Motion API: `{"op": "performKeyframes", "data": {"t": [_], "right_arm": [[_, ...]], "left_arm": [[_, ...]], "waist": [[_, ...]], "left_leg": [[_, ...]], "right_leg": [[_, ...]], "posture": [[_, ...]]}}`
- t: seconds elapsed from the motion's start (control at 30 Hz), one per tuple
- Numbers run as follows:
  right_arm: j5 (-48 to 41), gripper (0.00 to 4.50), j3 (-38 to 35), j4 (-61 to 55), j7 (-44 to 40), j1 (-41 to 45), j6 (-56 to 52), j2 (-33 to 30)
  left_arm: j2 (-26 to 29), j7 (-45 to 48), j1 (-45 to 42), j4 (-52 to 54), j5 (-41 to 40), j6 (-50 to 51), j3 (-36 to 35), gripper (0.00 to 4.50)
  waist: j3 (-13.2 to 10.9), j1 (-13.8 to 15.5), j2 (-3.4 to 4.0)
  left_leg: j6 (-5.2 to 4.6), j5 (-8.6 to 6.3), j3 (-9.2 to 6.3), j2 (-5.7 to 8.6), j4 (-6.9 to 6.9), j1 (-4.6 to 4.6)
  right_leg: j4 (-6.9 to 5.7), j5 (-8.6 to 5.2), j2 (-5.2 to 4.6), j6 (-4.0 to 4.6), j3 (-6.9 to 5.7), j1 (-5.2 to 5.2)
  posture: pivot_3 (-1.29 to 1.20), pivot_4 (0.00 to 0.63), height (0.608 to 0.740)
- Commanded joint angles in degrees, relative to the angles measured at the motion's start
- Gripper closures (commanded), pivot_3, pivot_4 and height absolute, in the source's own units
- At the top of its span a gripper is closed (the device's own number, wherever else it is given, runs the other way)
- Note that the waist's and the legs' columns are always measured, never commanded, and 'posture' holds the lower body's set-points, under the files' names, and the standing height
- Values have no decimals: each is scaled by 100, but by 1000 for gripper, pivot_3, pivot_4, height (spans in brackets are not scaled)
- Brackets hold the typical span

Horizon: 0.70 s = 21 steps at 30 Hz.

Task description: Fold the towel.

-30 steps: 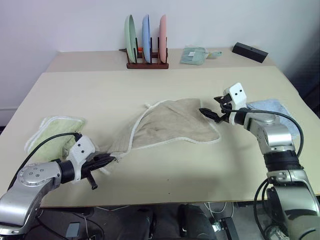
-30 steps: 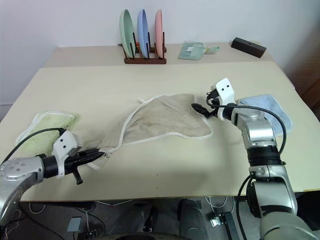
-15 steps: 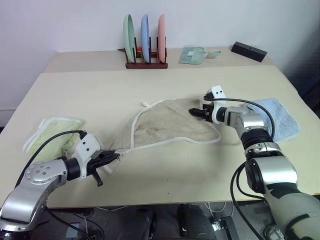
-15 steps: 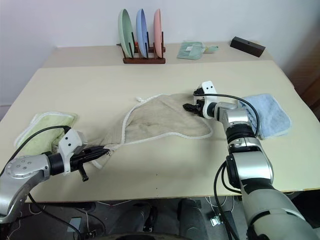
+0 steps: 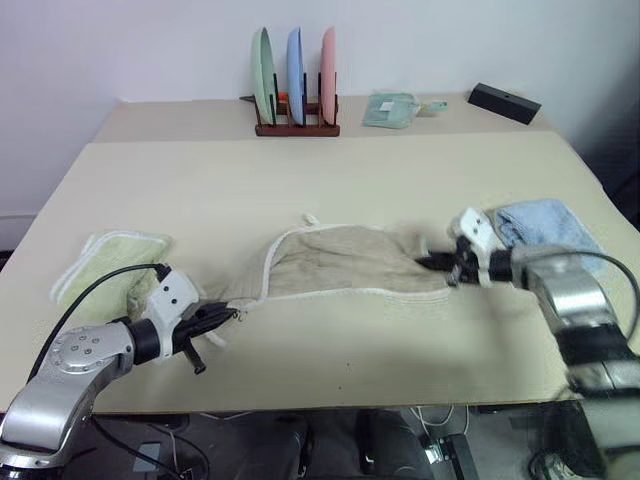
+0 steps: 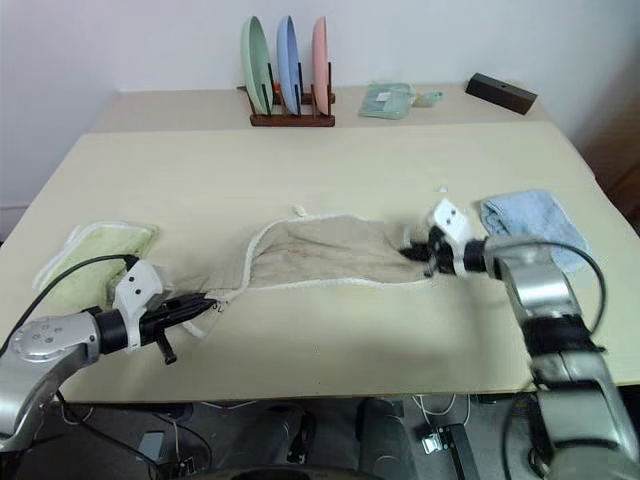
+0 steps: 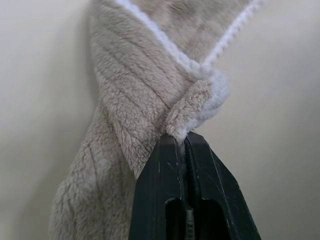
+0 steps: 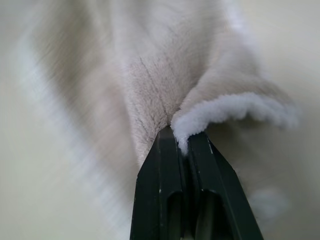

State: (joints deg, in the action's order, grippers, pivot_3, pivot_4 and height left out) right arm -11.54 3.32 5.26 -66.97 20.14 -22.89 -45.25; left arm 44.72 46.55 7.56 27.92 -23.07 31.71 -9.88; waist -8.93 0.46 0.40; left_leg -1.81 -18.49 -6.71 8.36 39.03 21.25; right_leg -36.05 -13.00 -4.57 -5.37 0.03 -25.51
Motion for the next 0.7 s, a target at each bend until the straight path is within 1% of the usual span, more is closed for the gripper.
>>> {"op": "performKeyframes", "data": {"t": [0.03, 0.07, 0.1, 0.13, 0.2, 0.23, 0.27, 0.4, 0.47, 0.57, 0.7], "right_arm": [[-53, 4467, -50, -492, 217, -44, -264, -21], [-130, 4467, -82, -511, 205, -67, -402, -34], [-202, 3907, -119, -601, 118, -143, -409, -100], [-246, 3595, -164, -668, 77, -193, -392, -143], [-240, 2646, -333, -572, 300, -140, -392, -120], [-244, 2101, -413, -492, 396, -98, -395, -105], [-302, 1681, -506, -441, 400, -87, -408, -130], [-537, 1681, -805, -348, 231, -137, -390, -293], [-624, 1681, -953, -129, 293, -18, -496, -301], [-780, 1681, -1097, 295, 509, 320, -841, -186], [-1067, 1681, -1313, 1011, 963, 956, -1509, 178]], "left_arm": [[54, 73, -227, -14, 20, -91, 110, 4500], [55, 84, -289, -49, 48, -103, 164, 4500], [59, 110, -345, -88, 63, -116, 204, 4500], [62, 131, -384, -124, 68, -129, 225, 4500], [70, 159, -440, -198, 83, -164, 257, 4500], [69, 166, -455, -222, 93, -178, 270, 4500], [67, 173, -462, -235, 105, -191, 283, 4500], [41, 171, -454, -222, 140, -226, 314, 4500], [15, 145, -439, -202, 147, -224, 322, 4500], [-22, 103, -393, -166, 160, -243, 353, 4500], [-73, 56, -385, -143, 169, -273, 431, 4500]], "waist": [[0, -27, 0], [0, -20, 0], [0, 5, 0], [0, 23, 0], [0, 36, 0], [0, 43, 0], [0, 47, 0], [-1, 43, -1], [-1, 39, -1], [-1, 31, -1], [-1, 18, 0]], "left_leg": [[2, 1, 7, -2, 0, -8], [3, 1, 8, -2, 0, -16], [3, 1, 8, -3, -1, -19], [3, 1, 8, -3, -1, -20], [0, 0, 8, -3, -2, -17], [-1, -1, 7, -2, -2, -13], [-2, -1, 8, -2, -1, -9], [-2, -1, 7, -1, 0, -8], [-2, -1, 7, -2, -1, -8], [-2, -1, 8, -1, 0, -8], [-2, -1, 8, -3, -4, -10]], "right_leg": [[-5, 0, 0, 0, 4, 3], [-7, 0, 0, 0, 5, 9], [-7, 0, 0, 1, 5, 11], [-7, 0, 0, 1, 4, 12], [-3, 0, 0, 1, 4, 11], [-1, 0, 0, 0, 4, 9], [2, 0, 0, 0, 3, 8], [3, 0, -1, 1, 3, 8], [3, 0, -1, 0, 3, 8], [3, 1, -2, 0, 3, 8], [2, 0, -1, 1, 3, 6]], "posture": [[0, 150, 740], [0, 150, 740], [0, 150, 740], [0, 150, 740], [0, 150, 740], [0, 150, 740], [0, 150, 740], [0, 150, 740], [0, 150, 740], [0, 150, 740], [0, 150, 740]]}}
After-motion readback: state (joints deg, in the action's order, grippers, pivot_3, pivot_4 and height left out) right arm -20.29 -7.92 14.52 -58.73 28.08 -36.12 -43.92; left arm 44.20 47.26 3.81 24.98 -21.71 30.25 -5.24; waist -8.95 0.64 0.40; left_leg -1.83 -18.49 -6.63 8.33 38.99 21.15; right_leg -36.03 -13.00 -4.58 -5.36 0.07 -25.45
